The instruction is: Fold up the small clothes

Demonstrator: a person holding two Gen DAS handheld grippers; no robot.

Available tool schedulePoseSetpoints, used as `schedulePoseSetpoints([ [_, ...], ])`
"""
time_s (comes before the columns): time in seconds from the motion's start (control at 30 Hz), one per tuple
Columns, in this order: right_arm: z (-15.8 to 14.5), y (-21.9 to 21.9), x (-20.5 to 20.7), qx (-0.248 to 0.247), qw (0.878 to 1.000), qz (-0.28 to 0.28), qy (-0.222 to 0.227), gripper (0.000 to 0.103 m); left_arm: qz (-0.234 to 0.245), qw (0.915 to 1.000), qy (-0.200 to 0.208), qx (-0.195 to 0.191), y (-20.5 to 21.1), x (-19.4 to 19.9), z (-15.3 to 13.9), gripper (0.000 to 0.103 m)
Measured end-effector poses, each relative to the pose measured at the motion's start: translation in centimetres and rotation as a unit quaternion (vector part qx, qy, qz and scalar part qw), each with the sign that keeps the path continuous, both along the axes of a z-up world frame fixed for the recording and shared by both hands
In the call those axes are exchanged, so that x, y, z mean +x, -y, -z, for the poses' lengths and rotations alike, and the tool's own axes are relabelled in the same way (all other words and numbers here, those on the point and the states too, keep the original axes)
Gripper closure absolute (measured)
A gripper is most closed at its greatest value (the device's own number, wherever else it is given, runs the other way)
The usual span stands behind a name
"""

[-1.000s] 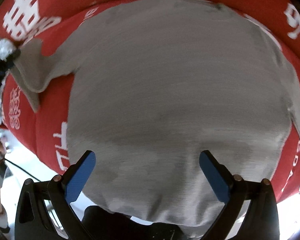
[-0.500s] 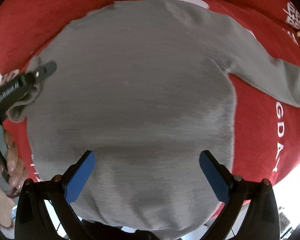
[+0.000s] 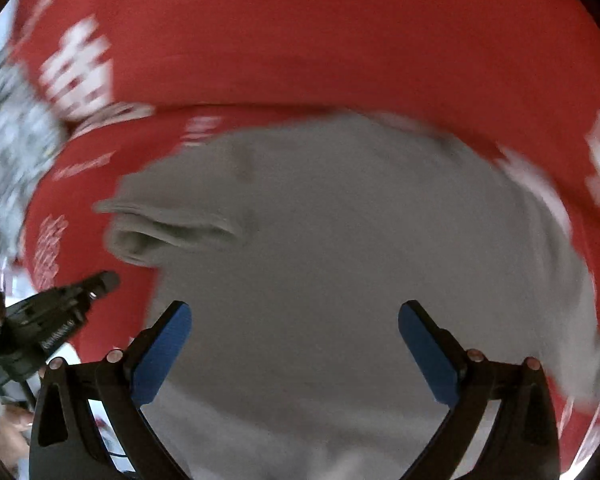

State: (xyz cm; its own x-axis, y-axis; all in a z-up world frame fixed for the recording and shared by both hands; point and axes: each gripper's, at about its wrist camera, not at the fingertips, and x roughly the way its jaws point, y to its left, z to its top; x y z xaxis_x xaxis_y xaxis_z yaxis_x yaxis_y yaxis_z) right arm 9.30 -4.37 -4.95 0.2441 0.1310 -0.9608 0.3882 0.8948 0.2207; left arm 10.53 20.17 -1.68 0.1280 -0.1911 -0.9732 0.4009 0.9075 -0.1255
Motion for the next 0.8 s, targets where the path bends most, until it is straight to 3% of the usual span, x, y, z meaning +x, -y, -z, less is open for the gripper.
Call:
schedulePoseSetpoints([
  [0.17,0.8,-7.4,8.5,-0.015,0.991,-0.130,0.036,0.000,-0.056,0.9981,-0.009,0.025,-5.8,2.3,1.6,0.092],
  [0.33,3.3,-12.2,13.6,-0.046,0.984,-0.164,0.044,0.001,-0.051,0.9980,-0.012,0.034,-7.3,2.4,2.4,0.092],
  [0.37,3.7,-12.4,14.2,-0.053,0.985,-0.158,0.041,0.007,-0.049,0.9982,-0.012,0.032,-7.4,2.3,2.5,0.092],
  [0.43,4.6,-12.0,15.2,-0.042,0.988,-0.142,0.030,0.050,-0.047,0.9984,-0.011,0.030,-7.3,2.5,2.6,0.092],
  [0.47,5.1,-11.2,15.4,-0.018,0.992,-0.125,0.021,0.096,-0.046,0.9985,-0.012,0.027,-7.3,2.5,2.7,0.092],
  [0.5,5.2,-10.3,15.0,-0.009,0.995,-0.102,0.017,0.095,-0.046,0.9985,-0.013,0.026,-6.9,2.6,2.6,0.092],
  [0.6,2.8,-7.0,12.9,-0.006,0.998,-0.022,0.065,0.096,-0.034,0.9992,-0.009,0.020,-5.2,2.8,2.3,0.092],
  [0.7,-0.4,-2.4,9.5,-0.015,0.993,0.053,0.105,0.096,-0.015,0.9997,0.002,0.019,-3.4,2.9,1.7,0.092],
  [0.8,-2.1,3.1,5.1,-0.024,0.983,0.143,0.110,0.095,0.000,0.9998,0.002,0.020,-1.6,3.0,1.4,0.092],
])
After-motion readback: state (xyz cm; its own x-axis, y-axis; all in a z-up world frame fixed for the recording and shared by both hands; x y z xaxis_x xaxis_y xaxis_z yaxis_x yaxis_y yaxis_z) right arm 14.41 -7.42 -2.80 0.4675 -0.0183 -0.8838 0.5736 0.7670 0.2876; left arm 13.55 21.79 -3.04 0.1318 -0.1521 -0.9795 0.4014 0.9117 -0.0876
